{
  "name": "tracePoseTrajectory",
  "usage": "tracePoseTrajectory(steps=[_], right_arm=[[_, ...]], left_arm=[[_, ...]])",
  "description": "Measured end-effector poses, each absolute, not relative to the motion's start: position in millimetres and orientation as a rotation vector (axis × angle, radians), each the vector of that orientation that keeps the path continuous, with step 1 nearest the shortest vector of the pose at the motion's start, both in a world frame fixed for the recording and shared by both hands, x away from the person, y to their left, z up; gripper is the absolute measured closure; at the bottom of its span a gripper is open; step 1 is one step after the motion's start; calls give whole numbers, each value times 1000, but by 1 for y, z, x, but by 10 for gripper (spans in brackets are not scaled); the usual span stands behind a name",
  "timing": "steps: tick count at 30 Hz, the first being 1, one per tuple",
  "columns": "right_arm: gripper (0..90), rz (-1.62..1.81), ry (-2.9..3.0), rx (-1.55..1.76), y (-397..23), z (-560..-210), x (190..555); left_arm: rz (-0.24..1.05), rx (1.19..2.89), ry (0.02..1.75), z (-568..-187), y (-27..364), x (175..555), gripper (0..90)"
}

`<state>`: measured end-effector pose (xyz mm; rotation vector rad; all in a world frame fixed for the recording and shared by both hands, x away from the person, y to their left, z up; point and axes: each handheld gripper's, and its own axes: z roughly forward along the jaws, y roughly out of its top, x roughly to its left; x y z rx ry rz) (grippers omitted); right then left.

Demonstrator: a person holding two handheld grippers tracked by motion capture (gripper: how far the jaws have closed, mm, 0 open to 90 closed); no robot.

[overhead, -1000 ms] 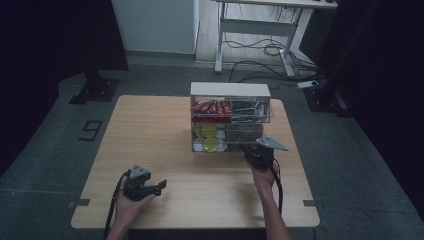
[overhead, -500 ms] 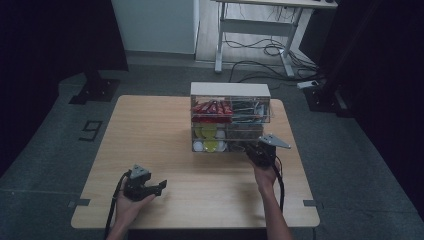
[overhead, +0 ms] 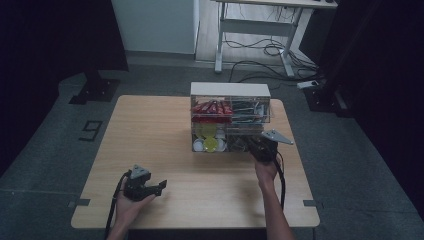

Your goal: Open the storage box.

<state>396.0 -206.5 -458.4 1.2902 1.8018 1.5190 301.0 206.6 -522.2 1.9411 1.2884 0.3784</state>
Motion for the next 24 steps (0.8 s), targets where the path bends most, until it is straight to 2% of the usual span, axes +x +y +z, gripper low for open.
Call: tracePoseTrajectory(steps=[24], right_arm=[[892,1578,1717,1293,-207,-458,405]], left_arm=[[379,1954,1289,-524,204,300,271]])
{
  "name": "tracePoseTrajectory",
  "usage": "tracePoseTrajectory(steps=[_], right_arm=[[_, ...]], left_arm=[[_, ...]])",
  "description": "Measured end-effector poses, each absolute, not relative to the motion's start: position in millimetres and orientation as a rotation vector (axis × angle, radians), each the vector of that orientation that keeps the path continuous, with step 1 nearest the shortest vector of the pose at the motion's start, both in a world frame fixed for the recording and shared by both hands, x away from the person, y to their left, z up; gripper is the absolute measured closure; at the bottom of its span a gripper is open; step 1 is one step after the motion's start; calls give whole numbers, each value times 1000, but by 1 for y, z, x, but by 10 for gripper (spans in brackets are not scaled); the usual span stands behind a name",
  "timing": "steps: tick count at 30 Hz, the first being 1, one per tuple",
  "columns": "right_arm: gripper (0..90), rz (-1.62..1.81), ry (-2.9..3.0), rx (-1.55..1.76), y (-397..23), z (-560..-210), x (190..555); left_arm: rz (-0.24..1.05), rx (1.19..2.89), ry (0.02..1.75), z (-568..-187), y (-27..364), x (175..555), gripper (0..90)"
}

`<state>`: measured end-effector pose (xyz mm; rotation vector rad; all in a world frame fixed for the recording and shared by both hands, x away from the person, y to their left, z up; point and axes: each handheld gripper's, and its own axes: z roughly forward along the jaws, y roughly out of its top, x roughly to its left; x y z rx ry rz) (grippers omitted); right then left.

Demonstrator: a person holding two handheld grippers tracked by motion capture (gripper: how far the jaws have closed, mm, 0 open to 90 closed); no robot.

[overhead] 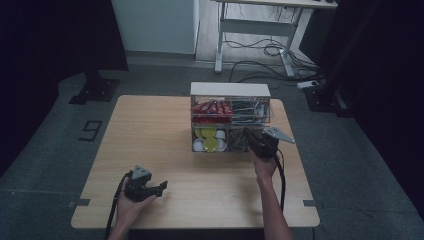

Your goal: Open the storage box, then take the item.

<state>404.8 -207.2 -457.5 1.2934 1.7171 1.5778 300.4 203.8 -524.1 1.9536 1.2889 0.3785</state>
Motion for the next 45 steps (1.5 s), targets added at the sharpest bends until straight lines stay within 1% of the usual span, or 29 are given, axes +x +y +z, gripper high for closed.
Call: tracePoseTrajectory(steps=[15,24,33,39,45], right_arm=[[885,1579,1718,1299,-211,-459,403],[885,1591,1723,1308,-213,-461,406],[886,1599,1720,1321,-214,-463,407],[886,1614,1717,1330,-216,-462,407],[887,1619,1720,1326,-217,-462,407]], left_arm=[[385,1941,1279,-521,196,299,271],[394,1913,1252,-509,183,303,274],[417,1884,1171,-487,151,313,284],[411,1912,1148,-485,128,324,282],[444,1929,1137,-481,107,334,284]])
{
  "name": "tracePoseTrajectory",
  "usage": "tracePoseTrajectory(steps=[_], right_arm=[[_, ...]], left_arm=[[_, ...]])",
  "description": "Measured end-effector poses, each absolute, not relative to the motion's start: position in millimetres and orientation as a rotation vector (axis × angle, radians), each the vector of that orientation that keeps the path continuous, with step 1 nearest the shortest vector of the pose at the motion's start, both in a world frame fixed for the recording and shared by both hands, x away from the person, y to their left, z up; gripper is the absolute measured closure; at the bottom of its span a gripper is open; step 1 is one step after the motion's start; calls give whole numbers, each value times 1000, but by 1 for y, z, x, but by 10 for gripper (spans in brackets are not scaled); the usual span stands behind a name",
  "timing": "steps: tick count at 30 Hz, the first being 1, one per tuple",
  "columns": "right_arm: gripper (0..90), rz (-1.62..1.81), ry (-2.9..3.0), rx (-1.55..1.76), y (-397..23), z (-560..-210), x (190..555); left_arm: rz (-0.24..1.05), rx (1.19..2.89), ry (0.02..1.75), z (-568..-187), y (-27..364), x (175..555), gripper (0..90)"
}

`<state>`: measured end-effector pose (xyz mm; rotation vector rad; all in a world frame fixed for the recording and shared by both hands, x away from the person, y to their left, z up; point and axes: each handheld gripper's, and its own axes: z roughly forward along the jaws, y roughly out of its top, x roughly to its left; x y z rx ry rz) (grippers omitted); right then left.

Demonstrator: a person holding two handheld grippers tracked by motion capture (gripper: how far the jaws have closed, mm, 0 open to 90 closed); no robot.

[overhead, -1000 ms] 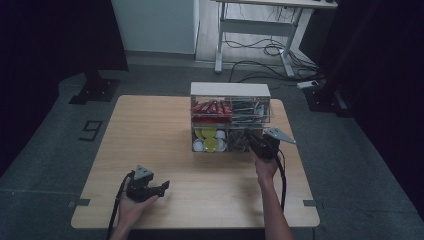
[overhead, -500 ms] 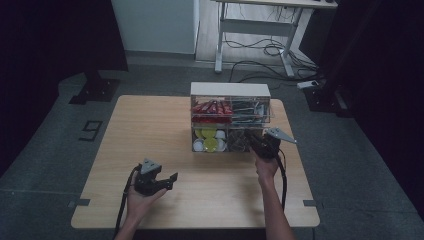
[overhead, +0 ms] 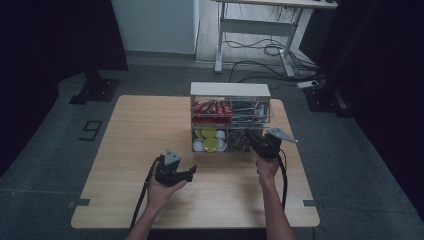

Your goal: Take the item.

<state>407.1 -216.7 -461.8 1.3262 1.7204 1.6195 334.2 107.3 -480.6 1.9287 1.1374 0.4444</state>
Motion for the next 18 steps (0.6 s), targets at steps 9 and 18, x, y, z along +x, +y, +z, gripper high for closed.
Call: tracePoseTrajectory(steps=[9,18], right_arm=[[886,1646,1719,1336,-219,-463,407],[886,1649,1716,1338,-219,-463,407]], left_arm=[[488,1935,1122,-473,85,351,286],[503,1928,1120,-467,76,361,287]])
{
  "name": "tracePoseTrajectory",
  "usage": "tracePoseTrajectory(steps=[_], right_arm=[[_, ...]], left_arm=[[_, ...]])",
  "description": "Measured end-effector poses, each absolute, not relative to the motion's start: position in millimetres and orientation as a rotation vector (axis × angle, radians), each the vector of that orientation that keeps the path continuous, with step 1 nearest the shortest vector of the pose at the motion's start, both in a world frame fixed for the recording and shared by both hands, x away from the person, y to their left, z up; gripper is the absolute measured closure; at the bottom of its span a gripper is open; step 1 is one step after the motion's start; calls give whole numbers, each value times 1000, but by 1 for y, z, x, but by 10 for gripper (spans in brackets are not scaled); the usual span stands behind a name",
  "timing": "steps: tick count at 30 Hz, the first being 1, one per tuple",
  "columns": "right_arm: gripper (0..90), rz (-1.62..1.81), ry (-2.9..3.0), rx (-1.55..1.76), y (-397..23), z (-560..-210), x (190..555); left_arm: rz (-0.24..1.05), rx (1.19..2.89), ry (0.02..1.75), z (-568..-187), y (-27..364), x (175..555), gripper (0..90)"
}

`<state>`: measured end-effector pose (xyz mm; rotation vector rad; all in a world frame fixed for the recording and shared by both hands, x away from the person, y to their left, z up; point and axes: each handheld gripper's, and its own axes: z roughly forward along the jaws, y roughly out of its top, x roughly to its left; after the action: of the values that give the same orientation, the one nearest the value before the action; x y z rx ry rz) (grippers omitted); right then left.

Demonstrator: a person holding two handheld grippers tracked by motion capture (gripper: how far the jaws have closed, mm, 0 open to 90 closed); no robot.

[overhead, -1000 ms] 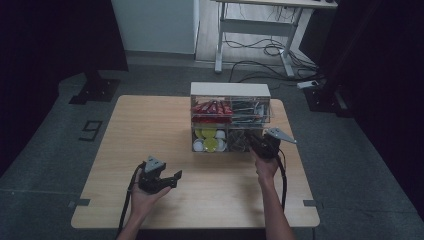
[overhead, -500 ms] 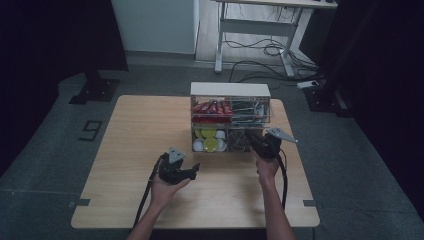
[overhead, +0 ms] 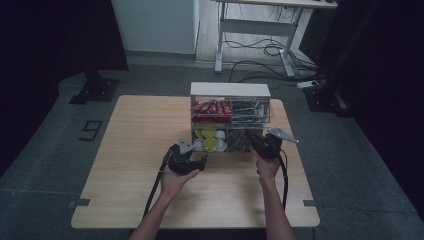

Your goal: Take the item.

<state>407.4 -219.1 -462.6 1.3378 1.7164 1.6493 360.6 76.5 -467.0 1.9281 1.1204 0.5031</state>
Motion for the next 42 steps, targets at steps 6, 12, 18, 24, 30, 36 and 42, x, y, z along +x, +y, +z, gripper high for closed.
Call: tracePoseTrajectory(steps=[6,12,18,24,30,36,42], right_arm=[[886,1652,1715,1339,-219,-463,407],[886,1652,1718,1340,-220,-463,407],[886,1653,1716,1341,-219,-463,407],[887,1649,1716,1341,-219,-463,407],[886,1649,1717,1342,-219,-463,407],[887,1650,1716,1343,-219,-463,407],[887,1650,1717,1341,-219,-463,407]], left_arm=[[502,1931,1118,-465,71,365,288],[503,1936,1123,-466,63,371,288],[511,1946,1126,-467,60,376,288],[521,1943,1140,-469,58,381,289],[531,1952,1153,-471,55,387,290],[526,1950,1157,-475,48,393,290],[544,1962,1153,-479,39,397,289]])
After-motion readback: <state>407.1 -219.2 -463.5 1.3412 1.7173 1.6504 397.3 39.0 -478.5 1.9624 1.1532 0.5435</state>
